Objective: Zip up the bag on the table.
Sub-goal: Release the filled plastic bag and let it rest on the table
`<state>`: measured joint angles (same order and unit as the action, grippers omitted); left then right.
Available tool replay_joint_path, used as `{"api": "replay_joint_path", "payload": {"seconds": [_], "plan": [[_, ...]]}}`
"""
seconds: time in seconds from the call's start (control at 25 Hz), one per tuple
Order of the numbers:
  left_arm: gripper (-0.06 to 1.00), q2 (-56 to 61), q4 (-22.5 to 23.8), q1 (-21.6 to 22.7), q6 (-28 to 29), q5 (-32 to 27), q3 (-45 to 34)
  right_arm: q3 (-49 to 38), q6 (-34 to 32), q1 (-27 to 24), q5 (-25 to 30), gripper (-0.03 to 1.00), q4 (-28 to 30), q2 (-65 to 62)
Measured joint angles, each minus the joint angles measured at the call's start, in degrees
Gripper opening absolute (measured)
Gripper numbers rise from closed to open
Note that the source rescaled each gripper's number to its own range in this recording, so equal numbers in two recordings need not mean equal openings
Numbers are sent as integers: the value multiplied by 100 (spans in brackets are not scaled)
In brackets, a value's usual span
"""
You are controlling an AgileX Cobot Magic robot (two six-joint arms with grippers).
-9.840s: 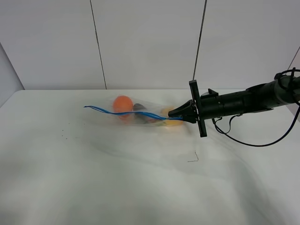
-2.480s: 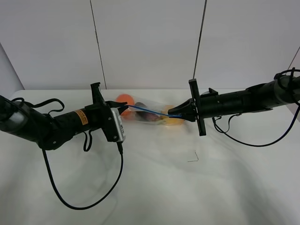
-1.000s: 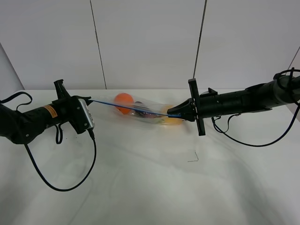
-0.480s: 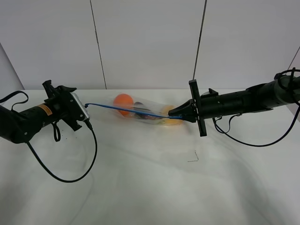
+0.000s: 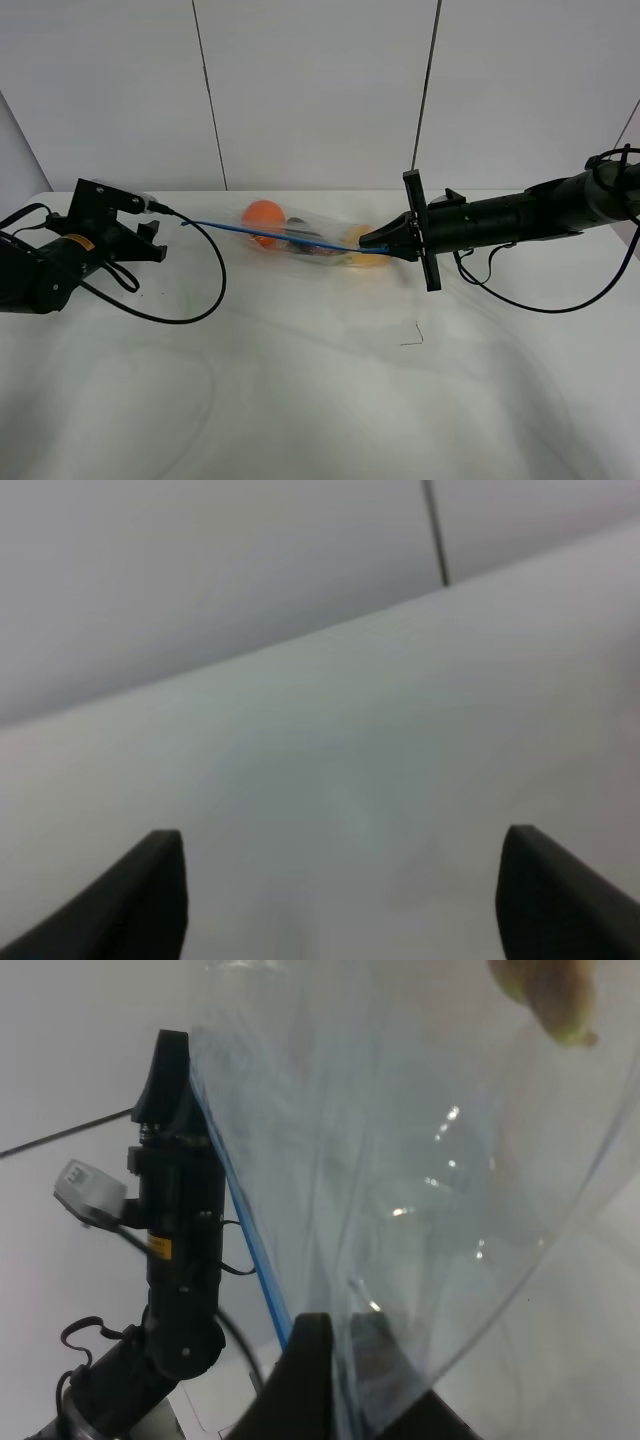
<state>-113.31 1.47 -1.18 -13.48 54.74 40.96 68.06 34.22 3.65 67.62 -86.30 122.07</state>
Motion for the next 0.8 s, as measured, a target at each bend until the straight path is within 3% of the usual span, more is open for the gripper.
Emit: {"api": "replay_joint_path", "payload": {"seconds": [0.16, 0.32, 0.4, 0.56, 0.8], "plan": [[100, 13, -147, 0, 942, -161, 0, 0, 0, 0, 0, 0, 0, 0], [100, 193, -147, 0, 1139, -1255, 30, 0, 0, 0, 0, 0, 0, 0], [100, 361, -147, 0, 1139, -2113, 179, 0, 0, 0, 0, 0, 0, 0], [100, 722, -147, 0, 1134, -4404, 812, 0, 0, 0, 0, 0, 0, 0], [100, 853, -147, 0, 1554, -8399, 2468, 0, 0, 0, 0, 0, 0, 0]]}}
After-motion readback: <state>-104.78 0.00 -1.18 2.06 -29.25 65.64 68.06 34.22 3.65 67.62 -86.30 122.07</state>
